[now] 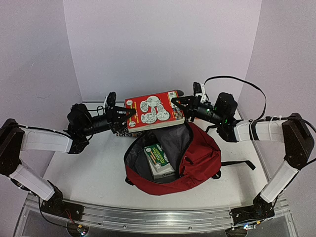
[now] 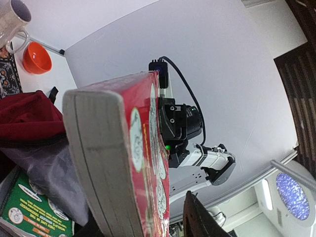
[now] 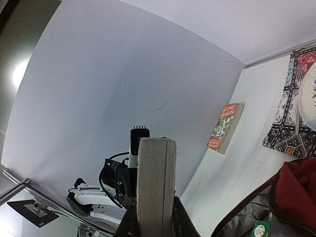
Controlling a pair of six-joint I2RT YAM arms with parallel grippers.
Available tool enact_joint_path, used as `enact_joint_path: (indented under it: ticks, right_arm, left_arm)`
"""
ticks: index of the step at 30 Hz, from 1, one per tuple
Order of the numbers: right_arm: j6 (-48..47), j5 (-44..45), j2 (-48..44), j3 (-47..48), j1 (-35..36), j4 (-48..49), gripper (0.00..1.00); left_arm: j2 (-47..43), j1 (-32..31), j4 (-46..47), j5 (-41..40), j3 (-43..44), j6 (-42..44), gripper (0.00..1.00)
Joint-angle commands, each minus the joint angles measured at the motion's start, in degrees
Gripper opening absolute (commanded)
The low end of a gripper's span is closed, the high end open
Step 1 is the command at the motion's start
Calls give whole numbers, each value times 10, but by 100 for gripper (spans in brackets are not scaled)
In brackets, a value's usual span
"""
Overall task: Pack the student bag
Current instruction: Pass from the right arm to the left, then grab the largest pocket of the student bag.
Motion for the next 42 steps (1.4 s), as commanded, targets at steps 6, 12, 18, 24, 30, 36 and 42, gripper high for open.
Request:
enact_joint_path:
  ticks: [6, 12, 18, 24, 30, 36, 42]
  right_arm:
    - [-129, 9, -37, 33, 1, -86, 10]
    - [-253, 64, -72, 56, 1, -281, 31]
    - [-363, 163, -99, 99, 1, -500, 46]
    - [-422, 254, -105, 123, 1, -652, 56]
    - [-443, 266, -75, 140, 1, -715, 62]
    - [-457, 210, -28, 169, 18, -731, 59]
    - [-468, 195, 1, 196, 27, -751, 34]
  left_arm:
    - [-22, -2, 32, -2, -8, -20, 16]
    - [-25, 7, 32, -21, -32, -28, 0]
    - [-29, 17, 29, -40, -59, -33, 0]
    - [-33, 23, 21, -48, -79, -37, 0]
    - [-47, 35, -7, -55, -102, -39, 0]
    - [-71, 42, -31, -54, -133, -43, 0]
    - [-111, 46, -87, -50, -153, -33, 0]
